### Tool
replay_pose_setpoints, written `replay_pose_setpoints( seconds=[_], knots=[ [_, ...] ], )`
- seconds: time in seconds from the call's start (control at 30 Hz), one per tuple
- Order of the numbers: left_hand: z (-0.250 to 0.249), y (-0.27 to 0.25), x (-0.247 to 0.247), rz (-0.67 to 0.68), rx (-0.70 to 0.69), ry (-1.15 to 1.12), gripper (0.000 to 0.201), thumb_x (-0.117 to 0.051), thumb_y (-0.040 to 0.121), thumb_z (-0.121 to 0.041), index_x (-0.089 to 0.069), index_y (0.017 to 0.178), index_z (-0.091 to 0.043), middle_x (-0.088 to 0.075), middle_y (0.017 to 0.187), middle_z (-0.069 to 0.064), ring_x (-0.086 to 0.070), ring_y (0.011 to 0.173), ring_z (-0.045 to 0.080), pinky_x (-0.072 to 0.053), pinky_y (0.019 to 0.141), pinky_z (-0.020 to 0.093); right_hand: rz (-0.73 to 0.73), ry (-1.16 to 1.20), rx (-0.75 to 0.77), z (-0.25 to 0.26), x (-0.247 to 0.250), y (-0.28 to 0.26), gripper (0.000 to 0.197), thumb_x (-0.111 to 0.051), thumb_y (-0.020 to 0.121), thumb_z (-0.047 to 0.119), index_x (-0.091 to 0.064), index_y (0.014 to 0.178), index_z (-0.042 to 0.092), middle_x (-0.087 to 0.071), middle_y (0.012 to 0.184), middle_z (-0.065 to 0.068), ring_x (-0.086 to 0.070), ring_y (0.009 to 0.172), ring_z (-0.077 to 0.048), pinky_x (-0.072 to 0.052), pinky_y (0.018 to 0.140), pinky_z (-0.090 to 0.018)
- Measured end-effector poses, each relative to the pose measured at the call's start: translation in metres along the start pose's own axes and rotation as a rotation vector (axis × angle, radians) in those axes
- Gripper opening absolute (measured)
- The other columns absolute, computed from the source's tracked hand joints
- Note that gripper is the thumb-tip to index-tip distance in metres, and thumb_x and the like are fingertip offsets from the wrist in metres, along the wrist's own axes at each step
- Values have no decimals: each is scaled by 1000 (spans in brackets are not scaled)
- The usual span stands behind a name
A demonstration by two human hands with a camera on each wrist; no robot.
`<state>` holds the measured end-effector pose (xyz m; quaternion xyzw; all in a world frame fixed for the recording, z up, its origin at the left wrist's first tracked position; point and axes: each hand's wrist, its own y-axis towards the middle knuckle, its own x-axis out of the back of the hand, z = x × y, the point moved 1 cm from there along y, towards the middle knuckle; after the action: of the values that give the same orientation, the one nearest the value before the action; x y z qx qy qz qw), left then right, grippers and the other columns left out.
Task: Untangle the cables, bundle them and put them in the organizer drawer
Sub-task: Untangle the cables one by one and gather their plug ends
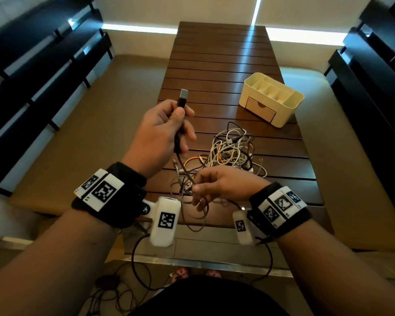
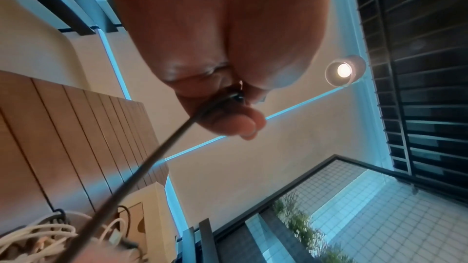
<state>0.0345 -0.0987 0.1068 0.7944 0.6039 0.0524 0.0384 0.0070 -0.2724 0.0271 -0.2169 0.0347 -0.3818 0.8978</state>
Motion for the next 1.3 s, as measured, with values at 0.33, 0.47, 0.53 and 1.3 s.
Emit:
replay_pose_setpoints(
  seconds=[0.33, 0.47, 0.53, 1.3],
  knots=[
    [-2, 3, 24, -153, -31, -74, 23, -32, 109, -15, -55, 103, -12, -59, 68, 1, -48, 48, 12, -46, 45, 26, 47, -51, -233, -14, 2, -11, 25, -47, 105, 28, -60, 104, 7, -71, 75, -12, -53, 44, -18, -47, 44, -22],
    [6, 4, 17, -127, -5, -88, 23, -33, 108, -14, -55, 102, -11, -59, 66, 2, -46, 46, 12, -45, 42, 26, -39, -226, -237, -27, 9, -3, 24, -56, 101, 32, -63, 109, 11, -74, 99, -6, -71, 79, -19, -57, 79, -37],
    [11, 3, 15, -108, 13, -83, 22, -34, 108, -14, -55, 102, -11, -60, 66, 1, -47, 46, 11, -45, 42, 26, -108, -340, -218, -36, 13, 0, 19, -60, 98, 36, -67, 107, 21, -72, 102, -1, -67, 80, -10, -56, 85, -38],
    [79, -33, 24, -30, 271, 46, 21, -43, 106, -12, -64, 106, -12, -72, 80, 6, -59, 60, 13, -55, 64, 29, -608, -554, -232, -129, 18, -6, 7, -72, 89, 26, -65, 89, 23, -55, 98, 11, -55, 96, -14, -42, 75, -22]
  ],
)
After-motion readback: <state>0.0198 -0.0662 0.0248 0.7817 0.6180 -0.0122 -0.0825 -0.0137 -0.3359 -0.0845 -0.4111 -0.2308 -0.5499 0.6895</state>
